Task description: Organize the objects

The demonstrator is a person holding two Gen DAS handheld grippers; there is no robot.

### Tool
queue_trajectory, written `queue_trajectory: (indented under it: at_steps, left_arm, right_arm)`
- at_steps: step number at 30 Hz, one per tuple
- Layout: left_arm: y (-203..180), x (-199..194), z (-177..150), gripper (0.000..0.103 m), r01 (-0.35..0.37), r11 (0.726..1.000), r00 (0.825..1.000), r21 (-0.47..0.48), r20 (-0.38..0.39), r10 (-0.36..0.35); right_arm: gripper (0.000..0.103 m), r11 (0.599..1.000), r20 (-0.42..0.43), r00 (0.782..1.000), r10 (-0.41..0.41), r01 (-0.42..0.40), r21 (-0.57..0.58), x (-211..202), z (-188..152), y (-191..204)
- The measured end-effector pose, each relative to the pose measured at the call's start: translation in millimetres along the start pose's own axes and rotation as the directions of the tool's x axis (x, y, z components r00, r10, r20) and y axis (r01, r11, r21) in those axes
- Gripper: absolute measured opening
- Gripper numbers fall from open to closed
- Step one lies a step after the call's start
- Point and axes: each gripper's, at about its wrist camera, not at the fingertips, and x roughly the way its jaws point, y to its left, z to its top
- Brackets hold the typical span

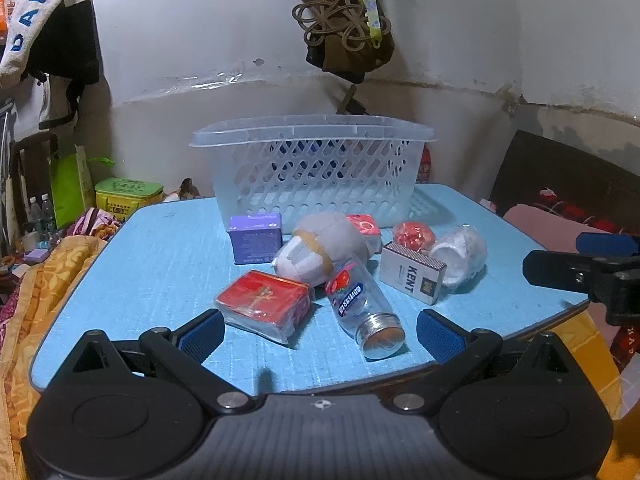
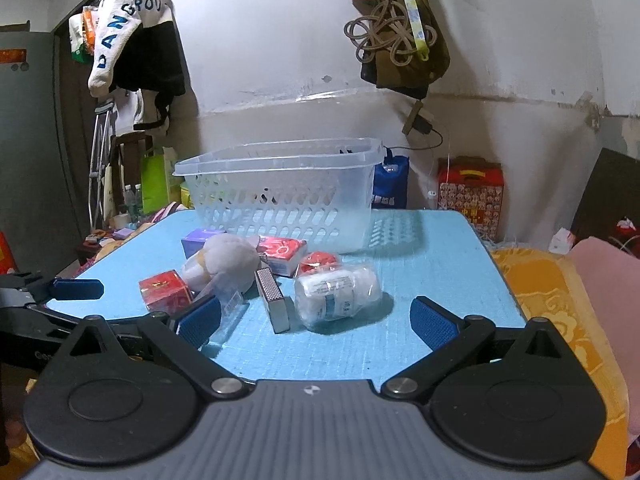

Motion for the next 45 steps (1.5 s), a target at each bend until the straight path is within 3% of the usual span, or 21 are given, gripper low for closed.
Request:
queue_trajectory:
  at_steps: [5, 8, 10, 13, 15, 17, 19, 24, 26, 29, 34, 39, 45]
  left_arm:
    - [3, -3, 4, 0.102, 0.026, 0.999, 1.0, 0.019, 0.001, -0.026]
    - [7, -9, 14, 0.1, 0.039, 0.997, 0.999, 0.067, 0.017, -0.04]
    - [11, -13, 24, 0.1, 0.014, 0.992, 0.999, 0.122, 0.041, -0.019]
    - [20, -6, 42, 0.099, -0.01, 0.98, 0.999, 0.198, 0.037, 0.002]
    - [31, 6, 50, 0.093, -0.006, 0.978, 1.0, 0.208, 0.004, 0.006]
    - [46, 18, 53, 0.09, 0.002, 0.986, 1.0, 0.168, -0.03, 0.003]
    - [59, 23, 47, 0.089, 0.073, 0.991, 0.996, 0.115, -0.056, -0.067]
    - [68, 33, 30, 0.088, 0.155, 0.987, 0.985, 0.03, -0.082, -0.152]
    - [66, 28, 28, 0.089, 0.169, 0.985, 0.984, 0.029, -0.06, -0.167]
    - [65, 26, 24, 0.09, 0.166, 0.984, 0.986, 0.058, -0.035, -0.164]
    - [76, 48, 14, 0.09, 0.157, 0.986, 0.979, 0.046, -0.142, -0.149]
    - [85, 58, 8, 0.09, 0.191, 0.981, 0.967, 0.012, -0.177, -0.186]
    - [79, 69, 2, 0.096, 0.161, 0.984, 0.976, 0.079, -0.158, -0.147]
  right_arm:
    - [0.103, 1.0, 0.054, 0.998, 0.018, -0.017, -0.022, -4, 0, 1]
    - [0.101, 0.998, 0.166, 0.985, 0.046, -0.037, -0.058, -10, 5, -1]
    - [0.103, 0.996, 0.218, 0.976, 0.013, 0.008, -0.094, -7, 13, 0]
    - [0.103, 0.985, 0.171, 0.984, -0.043, 0.071, -0.158, 16, 35, 1]
    - [0.103, 0.993, 0.087, 0.996, -0.027, 0.037, -0.109, 37, 47, -8]
    - [0.1, 1.0, 0.031, 0.999, -0.008, 0.009, -0.025, 53, 50, -20]
    - [0.095, 0.999, -0.005, 1.0, 0.006, -0.006, 0.031, 63, 42, -33]
    - [0.096, 0.997, -0.076, 0.997, 0.034, -0.028, 0.077, 63, 20, -50]
    - [0.103, 0.997, -0.081, 0.996, 0.031, -0.025, 0.068, 61, 18, -51]
    - [0.103, 1.0, -0.098, 0.995, 0.009, -0.007, 0.022, 62, 11, -47]
    - [0.103, 1.0, -0.154, 0.988, 0.017, -0.02, -0.02, 77, 7, -39]
    - [0.103, 0.996, -0.226, 0.974, -0.014, -0.005, -0.084, 94, -6, -35]
    - [0.103, 0.997, -0.137, 0.991, -0.005, -0.006, -0.074, 91, -17, -37]
